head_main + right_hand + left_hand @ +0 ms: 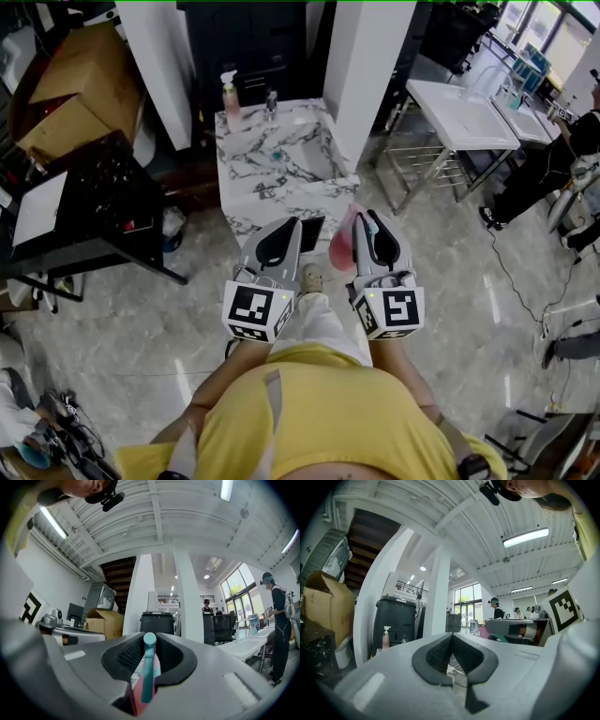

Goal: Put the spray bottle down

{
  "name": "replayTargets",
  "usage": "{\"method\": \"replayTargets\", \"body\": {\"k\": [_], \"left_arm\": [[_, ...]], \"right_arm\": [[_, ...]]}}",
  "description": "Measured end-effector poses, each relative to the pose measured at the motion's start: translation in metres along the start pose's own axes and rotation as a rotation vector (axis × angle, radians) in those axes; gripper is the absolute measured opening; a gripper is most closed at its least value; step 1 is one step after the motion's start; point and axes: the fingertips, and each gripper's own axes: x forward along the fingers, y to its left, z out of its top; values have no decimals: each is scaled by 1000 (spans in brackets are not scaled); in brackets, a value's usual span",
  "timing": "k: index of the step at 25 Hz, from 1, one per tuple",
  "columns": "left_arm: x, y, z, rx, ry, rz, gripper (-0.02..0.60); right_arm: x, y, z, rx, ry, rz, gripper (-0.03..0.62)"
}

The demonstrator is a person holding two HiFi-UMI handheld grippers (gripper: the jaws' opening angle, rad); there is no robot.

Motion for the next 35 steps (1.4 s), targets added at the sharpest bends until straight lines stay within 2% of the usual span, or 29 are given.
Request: {"method": "replayTargets", "body": {"k": [8, 23, 35], "left_arm": [[82, 46, -12, -21, 23, 33, 0], [257, 142, -5, -36, 16, 133, 0], [344, 202, -20, -35, 20, 194, 0]], "right_arm": [[88, -42, -24, 2, 20, 22, 64], [286, -120, -46, -44, 47, 154, 64], [388, -154, -79, -17, 55, 219, 64]]}}
